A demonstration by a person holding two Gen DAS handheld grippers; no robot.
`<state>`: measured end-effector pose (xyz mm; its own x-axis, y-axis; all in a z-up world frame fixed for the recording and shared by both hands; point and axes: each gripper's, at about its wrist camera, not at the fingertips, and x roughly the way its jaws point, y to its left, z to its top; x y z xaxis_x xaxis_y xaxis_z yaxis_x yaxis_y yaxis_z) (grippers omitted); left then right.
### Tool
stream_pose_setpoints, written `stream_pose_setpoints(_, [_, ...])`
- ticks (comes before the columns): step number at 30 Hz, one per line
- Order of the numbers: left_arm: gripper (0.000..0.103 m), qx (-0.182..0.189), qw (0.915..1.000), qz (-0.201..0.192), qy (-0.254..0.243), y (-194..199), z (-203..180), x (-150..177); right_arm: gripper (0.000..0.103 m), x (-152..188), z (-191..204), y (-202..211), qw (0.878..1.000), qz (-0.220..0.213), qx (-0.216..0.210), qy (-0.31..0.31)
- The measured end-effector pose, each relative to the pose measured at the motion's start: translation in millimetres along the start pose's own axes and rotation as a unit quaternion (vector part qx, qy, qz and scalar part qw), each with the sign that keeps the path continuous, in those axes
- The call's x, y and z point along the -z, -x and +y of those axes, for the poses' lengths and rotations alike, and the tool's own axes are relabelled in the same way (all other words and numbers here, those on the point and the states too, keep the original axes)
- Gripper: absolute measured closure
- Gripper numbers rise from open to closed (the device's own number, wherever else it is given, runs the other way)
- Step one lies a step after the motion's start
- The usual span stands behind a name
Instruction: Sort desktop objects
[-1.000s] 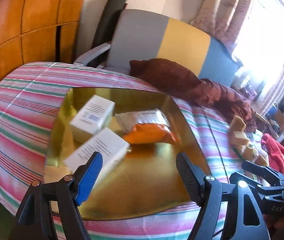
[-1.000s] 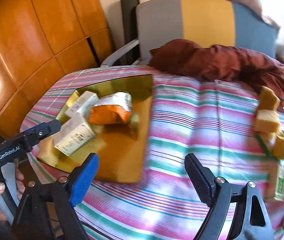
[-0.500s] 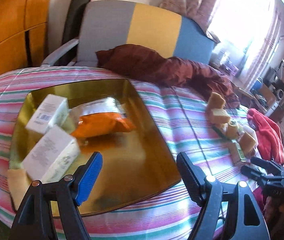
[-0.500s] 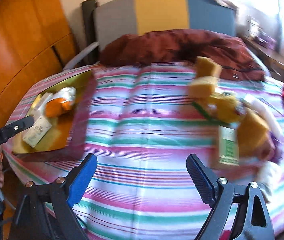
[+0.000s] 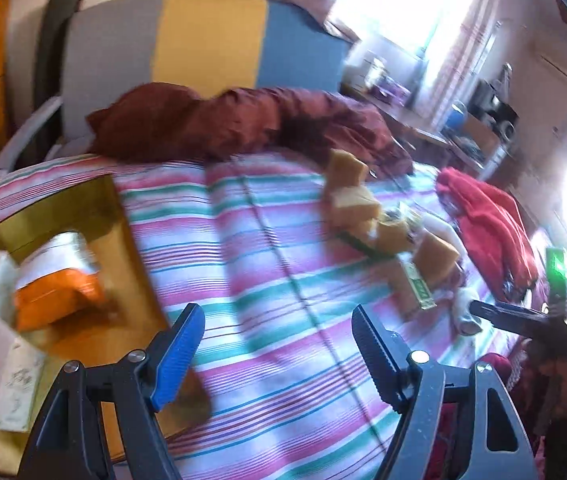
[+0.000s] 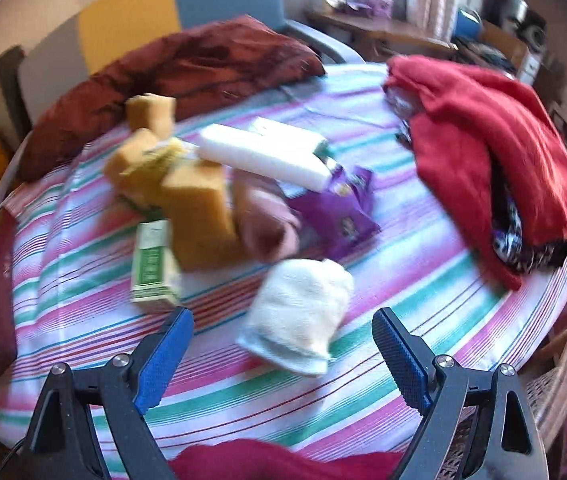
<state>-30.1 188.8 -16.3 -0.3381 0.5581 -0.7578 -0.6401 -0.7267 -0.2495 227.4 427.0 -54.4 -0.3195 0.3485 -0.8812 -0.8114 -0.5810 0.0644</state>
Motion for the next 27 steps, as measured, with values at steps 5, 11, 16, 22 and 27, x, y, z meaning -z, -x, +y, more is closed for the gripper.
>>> stream_pose_setpoints(5, [0.026,0.028,0.9986,0.034,-0.028,-31,-36,-6,0.012,-6,-6,-17,1.000,0.020,0.007,-0.018])
stream_pose_setpoints(11, [0.026,0.048,0.9953,0.064,-0.055,-61,-73,-8,0.031,-6,-8,-39,0.998,0.044,0.010,-0.038])
stream_pose_setpoints(16, [0.026,0.062,0.9923,0.087,-0.064,-86,-95,-11,0.043,-5,-3,-40,0.999,0.039,0.012,-0.030])
stream_pose_setpoints(22, [0.026,0.070,0.9881,0.114,-0.075,-118,-125,-13,0.043,-8,-6,-35,0.999,0.021,0.014,-0.046])
stream_pose_setpoints(27, [0.026,0.061,0.9855,0.128,-0.093,-141,-145,-14,0.043,-10,-11,-29,0.998,0.004,0.018,-0.059])
